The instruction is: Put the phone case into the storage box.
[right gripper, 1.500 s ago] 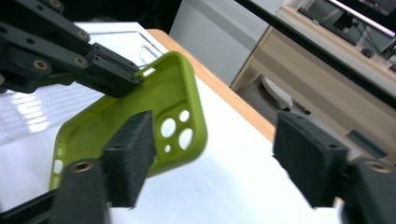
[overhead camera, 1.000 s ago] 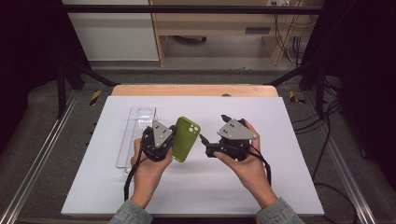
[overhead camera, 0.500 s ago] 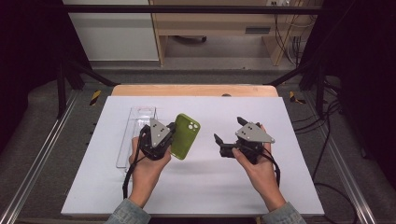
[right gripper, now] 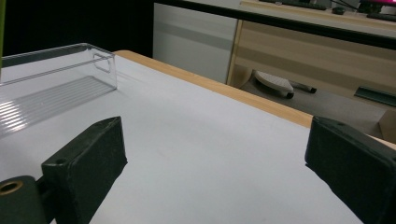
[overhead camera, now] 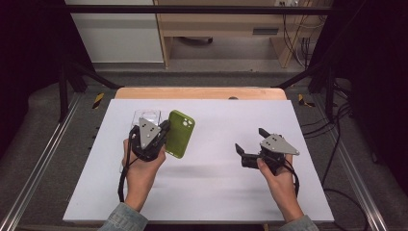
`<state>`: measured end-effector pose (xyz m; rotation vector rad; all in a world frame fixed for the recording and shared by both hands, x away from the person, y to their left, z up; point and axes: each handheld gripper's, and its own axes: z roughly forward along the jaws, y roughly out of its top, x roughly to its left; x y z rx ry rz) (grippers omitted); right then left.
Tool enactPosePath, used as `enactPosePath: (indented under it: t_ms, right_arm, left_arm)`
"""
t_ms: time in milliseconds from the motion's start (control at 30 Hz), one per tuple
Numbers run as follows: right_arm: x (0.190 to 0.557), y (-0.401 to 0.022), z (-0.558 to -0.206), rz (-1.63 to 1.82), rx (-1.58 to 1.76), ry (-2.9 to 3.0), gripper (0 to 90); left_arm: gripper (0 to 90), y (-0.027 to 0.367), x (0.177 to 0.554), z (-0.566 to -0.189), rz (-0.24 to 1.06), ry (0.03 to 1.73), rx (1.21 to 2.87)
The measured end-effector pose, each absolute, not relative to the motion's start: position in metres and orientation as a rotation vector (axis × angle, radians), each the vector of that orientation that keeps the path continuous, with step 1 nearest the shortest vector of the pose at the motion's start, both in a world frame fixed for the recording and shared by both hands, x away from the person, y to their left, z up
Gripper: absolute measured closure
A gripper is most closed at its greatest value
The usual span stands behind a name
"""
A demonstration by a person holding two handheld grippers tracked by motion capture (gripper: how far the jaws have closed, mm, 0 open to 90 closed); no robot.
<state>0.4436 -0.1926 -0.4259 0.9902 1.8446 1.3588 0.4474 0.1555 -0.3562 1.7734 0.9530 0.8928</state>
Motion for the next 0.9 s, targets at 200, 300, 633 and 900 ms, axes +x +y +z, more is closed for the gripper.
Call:
enactPosePath:
  t_ms: [200, 300, 633, 900]
  right_arm:
    - [0.439, -0.203, -0.433, 1.374, 0.998, 1.821, 5.2]
    - [0.437, -0.206, -0.436, 1.366, 0.996, 1.809, 5.3]
    - [0.425, -0.228, -0.454, 1.353, 1.015, 1.766, 6.4]
    - [0.416, -0.239, -0.460, 1.369, 1.028, 1.754, 5.4]
  left_arm:
    - [86.8, 0.165, 0.447, -0.352, 0.905, 0.969, 1.752]
    - [86.8, 0.168, 0.448, -0.351, 0.906, 0.974, 1.747]
    - [86.7, 0.187, 0.450, -0.343, 0.899, 1.026, 1.693]
    - [86.8, 0.202, 0.454, -0.338, 0.909, 1.055, 1.668]
